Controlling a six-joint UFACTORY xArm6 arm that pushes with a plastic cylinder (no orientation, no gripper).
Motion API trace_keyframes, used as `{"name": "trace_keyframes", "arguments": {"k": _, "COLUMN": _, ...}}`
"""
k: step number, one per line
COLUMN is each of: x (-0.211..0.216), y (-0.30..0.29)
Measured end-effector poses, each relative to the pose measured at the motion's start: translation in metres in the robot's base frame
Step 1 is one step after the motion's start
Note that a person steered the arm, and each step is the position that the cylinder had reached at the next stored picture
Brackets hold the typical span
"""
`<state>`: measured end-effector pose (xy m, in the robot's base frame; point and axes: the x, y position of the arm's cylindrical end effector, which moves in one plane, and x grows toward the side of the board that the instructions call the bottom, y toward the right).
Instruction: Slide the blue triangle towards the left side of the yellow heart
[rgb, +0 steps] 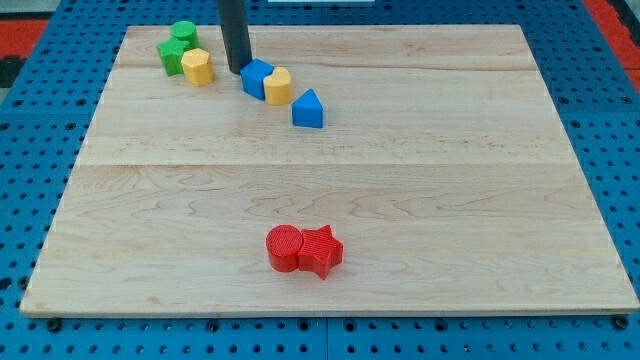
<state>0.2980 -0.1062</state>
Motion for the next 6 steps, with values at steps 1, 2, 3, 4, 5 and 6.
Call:
{"name": "trace_keyframes", "arguments": {"k": 1, "x": 0.037, "y": 0.017}}
{"name": "trace_keyframes", "arguments": {"k": 2, "x": 0.052, "y": 0.016}}
{"name": "trace_keyframes", "arguments": {"k": 3, "x": 0.079, "y": 0.040}}
{"name": "trace_keyframes", "arguments": {"k": 4, "x": 0.118, "y": 0.058}}
{"name": "trace_keyframes", "arguments": {"k": 5, "x": 0.111, "y": 0.096}}
{"name": "trace_keyframes", "arguments": {"k": 6, "x": 0.085, "y": 0.097}}
